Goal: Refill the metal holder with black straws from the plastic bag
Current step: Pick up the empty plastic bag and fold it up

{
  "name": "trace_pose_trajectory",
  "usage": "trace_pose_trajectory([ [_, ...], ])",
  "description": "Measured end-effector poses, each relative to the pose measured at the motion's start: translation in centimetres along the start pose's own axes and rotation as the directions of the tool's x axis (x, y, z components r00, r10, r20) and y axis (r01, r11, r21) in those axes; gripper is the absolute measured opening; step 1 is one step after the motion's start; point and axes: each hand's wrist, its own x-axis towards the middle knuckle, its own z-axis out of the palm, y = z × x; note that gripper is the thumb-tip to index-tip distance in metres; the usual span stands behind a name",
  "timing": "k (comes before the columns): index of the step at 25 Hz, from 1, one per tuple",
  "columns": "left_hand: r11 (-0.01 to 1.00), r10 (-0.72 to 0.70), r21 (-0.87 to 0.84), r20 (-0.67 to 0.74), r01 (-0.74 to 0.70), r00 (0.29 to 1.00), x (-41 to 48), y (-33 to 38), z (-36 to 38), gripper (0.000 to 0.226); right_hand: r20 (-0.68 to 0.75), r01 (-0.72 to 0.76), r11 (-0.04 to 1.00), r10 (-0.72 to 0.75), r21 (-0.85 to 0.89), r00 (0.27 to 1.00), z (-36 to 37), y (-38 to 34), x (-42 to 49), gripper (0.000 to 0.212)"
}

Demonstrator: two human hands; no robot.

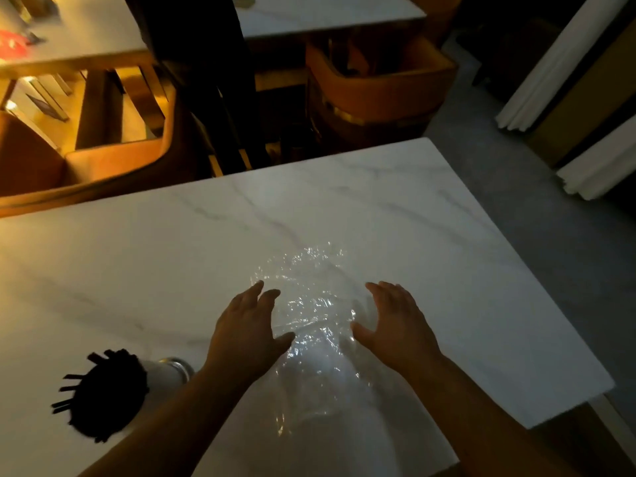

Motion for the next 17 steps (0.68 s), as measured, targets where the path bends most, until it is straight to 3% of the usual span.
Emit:
trace_pose_trajectory([
  [4,0.987,-0.160,0.019,0.136,0.159,0.978,0.6,-0.8,4.4,0.095,0.047,-0.043,0.999,0.042,0.012,0.998,2.2,2.0,1.8,0.086],
  [6,0.953,-0.283,-0.045,0.211,0.298,0.936,0.8,-1.2,5.9,0.100,0.109,-0.122,0.987,0.111,0.102,0.988,3.3,2.4,2.7,0.083],
  [10,0.724,-0.526,-0.334,0.300,0.604,0.796,2.0,-1.8,6.8,0.101,0.175,-0.366,0.823,0.322,0.435,0.931,3.9,2.5,4.8,0.075],
  [13,0.479,-0.614,-0.505,0.392,0.718,0.685,3.0,-1.6,6.9,0.085,0.235,-0.453,0.714,0.388,0.534,0.891,3.4,2.6,5.8,0.069],
  [17,0.365,-0.603,-0.562,0.465,0.742,0.648,2.9,-1.4,6.5,0.033,0.349,-0.526,0.690,0.395,0.497,0.850,3.4,3.0,6.2,0.048],
])
